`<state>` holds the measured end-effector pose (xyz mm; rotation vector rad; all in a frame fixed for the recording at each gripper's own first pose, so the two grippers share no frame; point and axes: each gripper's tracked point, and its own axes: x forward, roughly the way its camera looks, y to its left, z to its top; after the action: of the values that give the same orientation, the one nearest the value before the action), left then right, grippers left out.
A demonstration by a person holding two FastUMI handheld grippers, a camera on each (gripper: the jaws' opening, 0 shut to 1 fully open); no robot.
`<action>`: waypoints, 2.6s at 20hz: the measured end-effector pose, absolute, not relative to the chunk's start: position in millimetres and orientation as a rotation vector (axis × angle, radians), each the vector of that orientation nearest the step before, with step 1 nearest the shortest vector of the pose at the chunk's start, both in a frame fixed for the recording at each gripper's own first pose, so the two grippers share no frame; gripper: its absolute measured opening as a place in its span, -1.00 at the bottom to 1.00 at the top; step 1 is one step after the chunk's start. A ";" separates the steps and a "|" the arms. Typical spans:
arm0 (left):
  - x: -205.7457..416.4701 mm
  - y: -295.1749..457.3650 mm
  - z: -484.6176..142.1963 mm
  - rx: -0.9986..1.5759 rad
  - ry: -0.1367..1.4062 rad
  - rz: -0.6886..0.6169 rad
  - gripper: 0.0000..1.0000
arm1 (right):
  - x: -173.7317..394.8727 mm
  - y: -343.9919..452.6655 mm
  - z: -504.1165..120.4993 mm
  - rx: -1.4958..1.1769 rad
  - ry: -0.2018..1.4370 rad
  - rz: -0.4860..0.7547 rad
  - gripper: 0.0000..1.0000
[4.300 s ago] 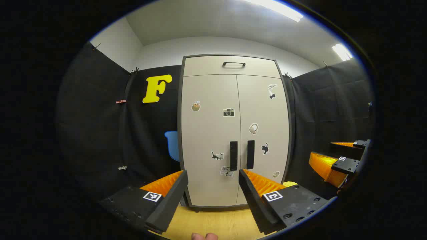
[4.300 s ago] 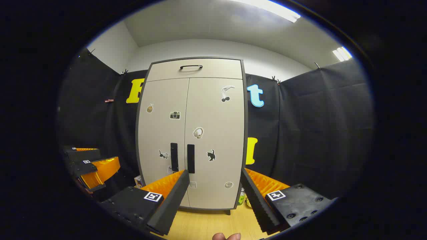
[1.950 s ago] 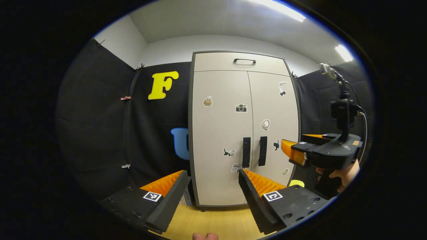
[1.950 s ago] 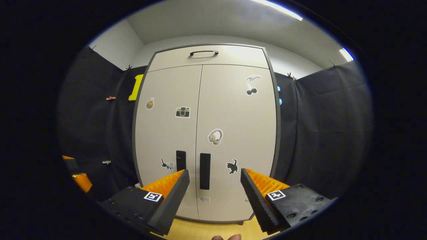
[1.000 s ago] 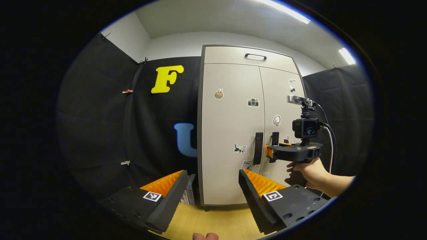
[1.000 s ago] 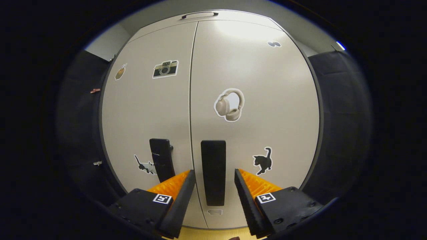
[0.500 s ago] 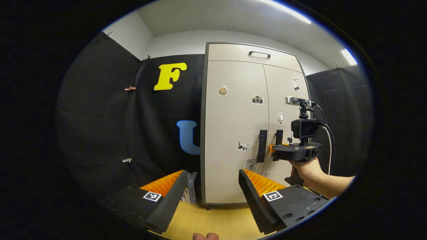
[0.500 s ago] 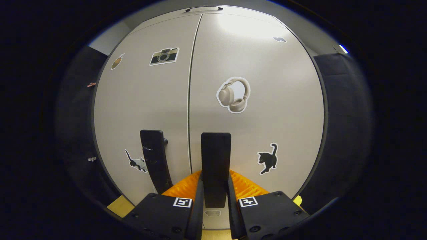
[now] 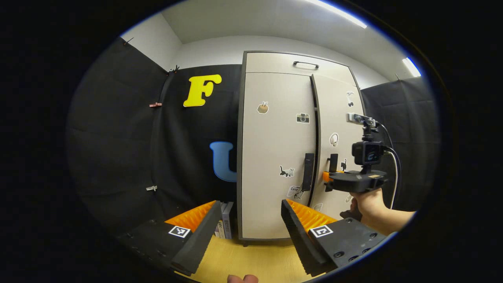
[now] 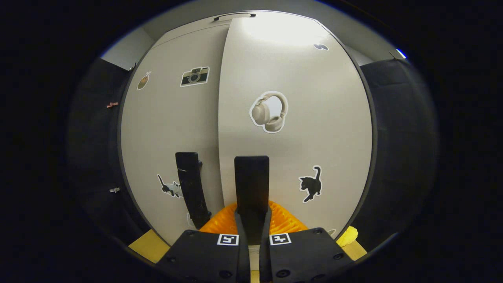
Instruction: Open the right door of the double-door shoe cabinet with the right hand, and open the left door with the left hand.
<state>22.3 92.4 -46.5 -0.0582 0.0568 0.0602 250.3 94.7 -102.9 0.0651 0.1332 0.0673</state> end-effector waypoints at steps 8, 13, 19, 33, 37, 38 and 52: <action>4.6 81.2 -40.8 -0.055 0.050 0.072 0.89 | 222.4 81.5 -96.2 0.095 0.132 0.154 -0.74; -11.2 77.3 -37.1 -0.053 0.041 0.083 0.89 | 213.0 71.3 -93.3 0.112 0.126 0.156 -0.74; -24.2 67.1 -35.5 -0.056 0.041 0.083 0.89 | 202.9 55.1 -90.5 0.120 0.117 0.151 -0.75; -30.9 13.9 -30.9 -0.038 0.047 0.034 0.89 | 188.9 14.9 -88.9 0.045 0.116 0.154 -0.75; -30.3 0.9 -30.0 -0.035 0.046 0.022 0.89 | 186.6 4.4 -88.4 0.066 0.114 0.144 -0.76; -29.7 -2.3 -29.8 -0.035 0.047 0.020 0.89 | 186.4 3.2 -89.4 0.055 0.116 0.145 -0.75; -24.6 -39.0 -27.5 -0.023 0.052 -0.025 0.89 | 182.5 -49.9 -88.0 0.061 0.102 0.038 -0.60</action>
<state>-24.6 -39.0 -27.5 -0.0227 0.0518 -0.0250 182.5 -49.9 -88.0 0.0609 0.1021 0.0385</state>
